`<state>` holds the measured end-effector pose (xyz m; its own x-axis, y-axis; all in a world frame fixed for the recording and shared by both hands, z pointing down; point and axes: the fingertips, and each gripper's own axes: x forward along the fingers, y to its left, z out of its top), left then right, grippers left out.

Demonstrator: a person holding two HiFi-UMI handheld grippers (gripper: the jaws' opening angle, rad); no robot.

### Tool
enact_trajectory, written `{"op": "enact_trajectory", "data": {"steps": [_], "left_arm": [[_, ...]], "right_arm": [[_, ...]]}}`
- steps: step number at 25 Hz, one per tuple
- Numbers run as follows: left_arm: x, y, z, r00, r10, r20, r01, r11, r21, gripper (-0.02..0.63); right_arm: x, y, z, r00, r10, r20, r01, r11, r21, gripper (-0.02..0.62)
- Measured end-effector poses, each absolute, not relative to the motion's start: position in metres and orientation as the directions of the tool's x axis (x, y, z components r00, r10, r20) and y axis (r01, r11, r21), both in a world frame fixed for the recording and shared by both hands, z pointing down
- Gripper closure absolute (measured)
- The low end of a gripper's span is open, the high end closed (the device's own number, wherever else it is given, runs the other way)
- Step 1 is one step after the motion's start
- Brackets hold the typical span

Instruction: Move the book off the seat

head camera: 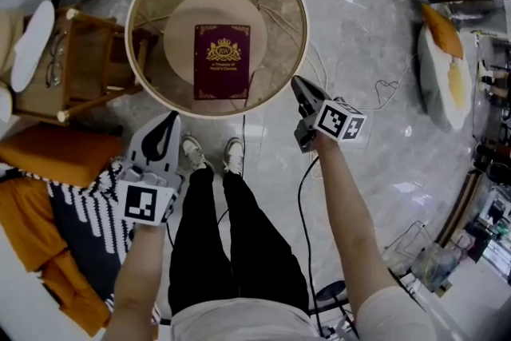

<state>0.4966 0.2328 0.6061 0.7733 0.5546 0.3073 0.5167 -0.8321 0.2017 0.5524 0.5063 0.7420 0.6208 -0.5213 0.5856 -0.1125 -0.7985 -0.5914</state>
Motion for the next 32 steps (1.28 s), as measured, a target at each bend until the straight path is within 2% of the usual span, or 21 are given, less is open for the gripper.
{"op": "enact_trajectory", "data": {"steps": [13, 20, 32], "left_arm": [[0.474, 0.266, 0.511, 0.776, 0.591, 0.220, 0.573, -0.806, 0.146, 0.591], [0.453, 0.264, 0.445, 0.810, 0.560, 0.173, 0.550, -0.828, 0.108, 0.591], [0.420, 0.257, 0.328, 0.857, 0.516, 0.012, 0.516, -0.857, -0.005, 0.591]], "right_arm": [[0.533, 0.563, 0.537, 0.759, -0.512, 0.402, -0.284, -0.816, -0.504, 0.574], [0.494, 0.534, 0.483, 0.756, -0.512, 0.408, -0.327, -0.835, -0.443, 0.574], [0.472, 0.489, 0.374, 0.778, -0.577, 0.248, -0.479, -0.801, -0.359, 0.574]]}}
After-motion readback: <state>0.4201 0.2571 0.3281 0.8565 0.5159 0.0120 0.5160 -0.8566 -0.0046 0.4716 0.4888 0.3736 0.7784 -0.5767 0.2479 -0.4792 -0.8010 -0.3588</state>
